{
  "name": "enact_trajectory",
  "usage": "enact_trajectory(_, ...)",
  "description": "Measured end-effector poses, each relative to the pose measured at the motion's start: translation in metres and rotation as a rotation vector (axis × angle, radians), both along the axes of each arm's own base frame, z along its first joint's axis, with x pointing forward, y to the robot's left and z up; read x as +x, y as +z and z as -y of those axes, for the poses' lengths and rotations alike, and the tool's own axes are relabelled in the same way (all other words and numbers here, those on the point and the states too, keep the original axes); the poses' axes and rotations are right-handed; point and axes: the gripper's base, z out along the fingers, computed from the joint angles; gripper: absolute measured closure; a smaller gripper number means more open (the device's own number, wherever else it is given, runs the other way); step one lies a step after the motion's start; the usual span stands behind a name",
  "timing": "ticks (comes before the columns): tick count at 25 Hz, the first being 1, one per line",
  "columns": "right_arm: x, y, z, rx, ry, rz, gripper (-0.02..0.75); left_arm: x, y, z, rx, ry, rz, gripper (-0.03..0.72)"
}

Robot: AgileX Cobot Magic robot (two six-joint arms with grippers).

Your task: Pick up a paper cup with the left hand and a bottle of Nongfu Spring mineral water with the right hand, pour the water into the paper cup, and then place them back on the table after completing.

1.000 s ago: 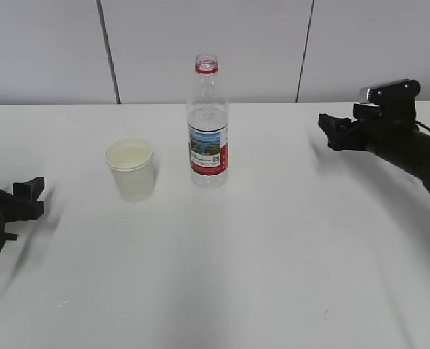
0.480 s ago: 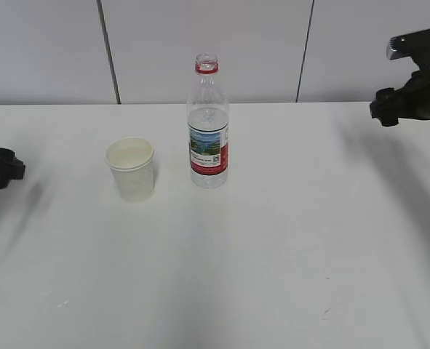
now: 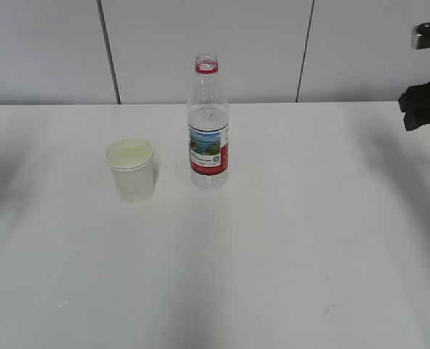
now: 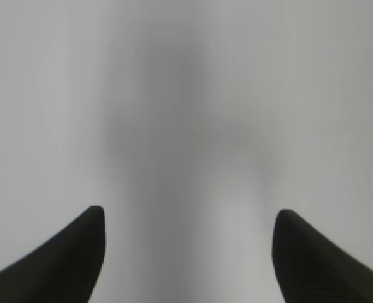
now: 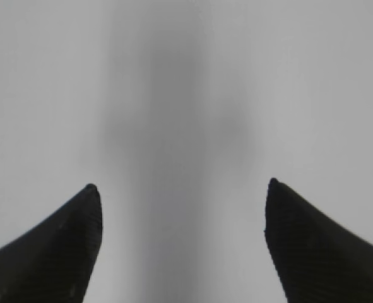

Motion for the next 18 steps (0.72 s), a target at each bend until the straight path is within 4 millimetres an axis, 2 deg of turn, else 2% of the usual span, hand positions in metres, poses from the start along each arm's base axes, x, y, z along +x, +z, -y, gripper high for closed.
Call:
enact_trajectory(7, -0.006, 0.027, -0.008, 0.071, 0.065, -0.165, 0.145, -0.018, 0.018, 0.006, -0.034, -0.061, -0.15, 0.187)
enact_trajectory(18, -0.016, 0.051, -0.008, 0.076, 0.073, -0.31, 0.145, -0.053, 0.069, 0.016, -0.072, -0.142, 0.008, 0.187)
